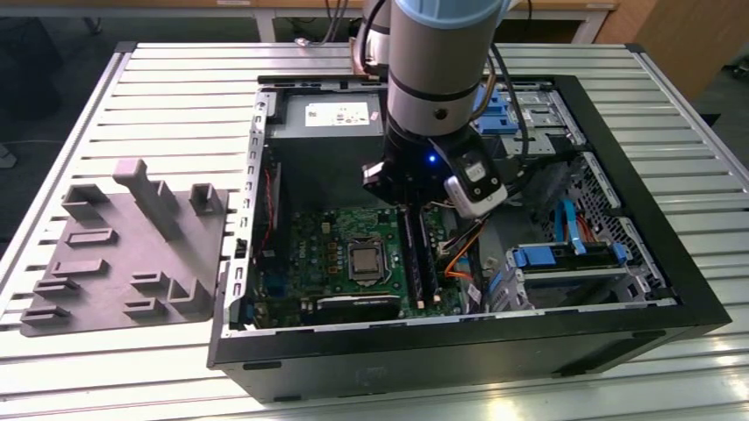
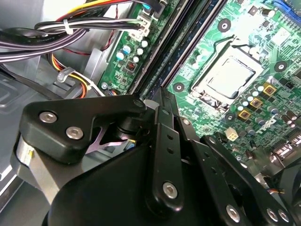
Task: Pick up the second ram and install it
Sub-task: 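Press down the second ram until it locks into place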
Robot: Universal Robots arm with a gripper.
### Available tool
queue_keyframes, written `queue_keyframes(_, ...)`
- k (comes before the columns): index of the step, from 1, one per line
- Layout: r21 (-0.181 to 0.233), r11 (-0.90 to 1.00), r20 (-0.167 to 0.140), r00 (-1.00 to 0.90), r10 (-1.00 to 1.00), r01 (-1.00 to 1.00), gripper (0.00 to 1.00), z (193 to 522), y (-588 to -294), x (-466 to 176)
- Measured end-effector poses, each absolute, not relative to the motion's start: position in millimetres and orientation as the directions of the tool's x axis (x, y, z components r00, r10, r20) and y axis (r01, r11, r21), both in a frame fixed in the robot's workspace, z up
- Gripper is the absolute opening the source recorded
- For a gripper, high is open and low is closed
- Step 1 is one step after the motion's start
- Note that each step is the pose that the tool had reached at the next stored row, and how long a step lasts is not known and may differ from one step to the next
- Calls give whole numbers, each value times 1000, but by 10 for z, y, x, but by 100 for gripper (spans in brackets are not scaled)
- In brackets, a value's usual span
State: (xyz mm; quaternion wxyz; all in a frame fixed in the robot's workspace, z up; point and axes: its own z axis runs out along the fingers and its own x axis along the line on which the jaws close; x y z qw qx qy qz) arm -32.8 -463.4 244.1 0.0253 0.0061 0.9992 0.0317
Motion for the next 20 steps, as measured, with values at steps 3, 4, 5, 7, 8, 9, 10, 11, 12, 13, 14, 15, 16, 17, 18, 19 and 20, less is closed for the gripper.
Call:
queue_keyframes(3, 64, 998, -50, -999, 14, 11, 11, 2440, -4642, -328)
queue_keyframes(4, 64, 998, -50, -999, 14, 11, 11, 2440, -4645, -328)
queue_keyframes(5, 64, 998, -50, -999, 14, 11, 11, 2441, -4648, -328)
queue_keyframes(7, 64, 998, -50, -999, 14, 11, 11, 2440, -4654, -328)
queue_keyframes(8, 64, 998, -50, -999, 14, 11, 11, 2441, -4656, -328)
queue_keyframes(9, 64, 998, -50, -999, 14, 11, 11, 2441, -4659, -328)
queue_keyframes(10, 64, 998, -50, -999, 14, 11, 11, 2441, -4662, -328)
queue_keyframes(11, 64, 998, -50, -999, 14, 11, 11, 2441, -4665, -328)
queue_keyframes(12, 64, 998, -50, -999, 14, 11, 11, 2440, -4668, -328)
queue_keyframes(13, 64, 998, -50, -999, 14, 11, 11, 2440, -4675, -328)
queue_keyframes(14, 64, 998, -50, -999, 14, 11, 11, 2440, -4678, -328)
queue_keyframes(15, 64, 998, -50, -999, 14, 11, 11, 2441, -4681, -328)
queue_keyframes(16, 64, 998, -50, -999, 14, 11, 11, 2441, -4684, -328)
queue_keyframes(17, 64, 998, -50, -999, 14, 11, 11, 2441, -4688, -328)
queue_keyframes(18, 64, 998, -50, -999, 14, 11, 11, 2441, -4691, -328)
queue_keyframes(19, 64, 998, -50, -999, 14, 11, 11, 2441, -4694, -328)
queue_keyframes(20, 64, 998, -50, -999, 14, 11, 11, 2441, -4697, -328)
